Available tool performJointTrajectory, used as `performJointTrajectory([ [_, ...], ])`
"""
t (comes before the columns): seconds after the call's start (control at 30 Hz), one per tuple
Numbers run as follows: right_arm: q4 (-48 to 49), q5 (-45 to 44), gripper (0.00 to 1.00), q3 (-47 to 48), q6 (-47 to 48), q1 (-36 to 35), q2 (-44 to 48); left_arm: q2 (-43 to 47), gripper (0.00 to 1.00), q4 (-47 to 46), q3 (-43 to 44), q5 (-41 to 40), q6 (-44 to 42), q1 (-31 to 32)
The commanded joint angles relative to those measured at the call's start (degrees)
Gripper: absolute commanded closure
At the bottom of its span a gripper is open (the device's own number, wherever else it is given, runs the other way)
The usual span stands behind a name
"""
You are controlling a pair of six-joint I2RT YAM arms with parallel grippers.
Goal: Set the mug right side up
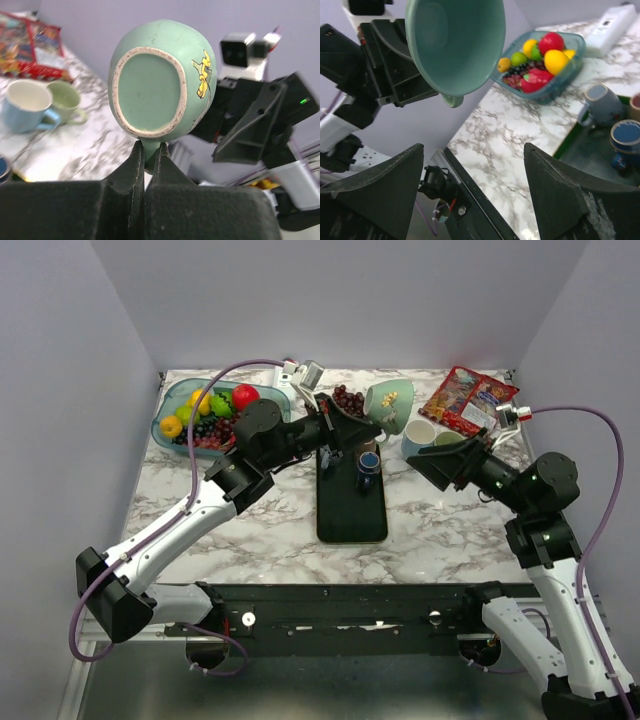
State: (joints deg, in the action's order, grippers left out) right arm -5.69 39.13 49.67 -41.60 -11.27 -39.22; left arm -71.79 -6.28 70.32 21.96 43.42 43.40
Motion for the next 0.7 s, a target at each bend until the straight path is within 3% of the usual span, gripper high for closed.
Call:
performJointTrajectory([
  [0.0, 11.2, 3.1, 0.16, 2.5, -3.5, -1.5, -3.0, 1.5, 1.00, -15.5, 0.2, -4.8, 10.5, 2.6],
  [0.33, 13.3, -0.3, 0.20, 10.1, -4.1, -4.5, -8.1, -2.0, 1.00, -17.5, 3.6, -6.7, 11.3, 6.3],
  [0.67, 15.2, -0.2, 0.43, 11.8, -5.3, -5.3, -11.0, -2.7, 1.00, -18.9, 3.2, -9.5, 10.8, 7.2],
])
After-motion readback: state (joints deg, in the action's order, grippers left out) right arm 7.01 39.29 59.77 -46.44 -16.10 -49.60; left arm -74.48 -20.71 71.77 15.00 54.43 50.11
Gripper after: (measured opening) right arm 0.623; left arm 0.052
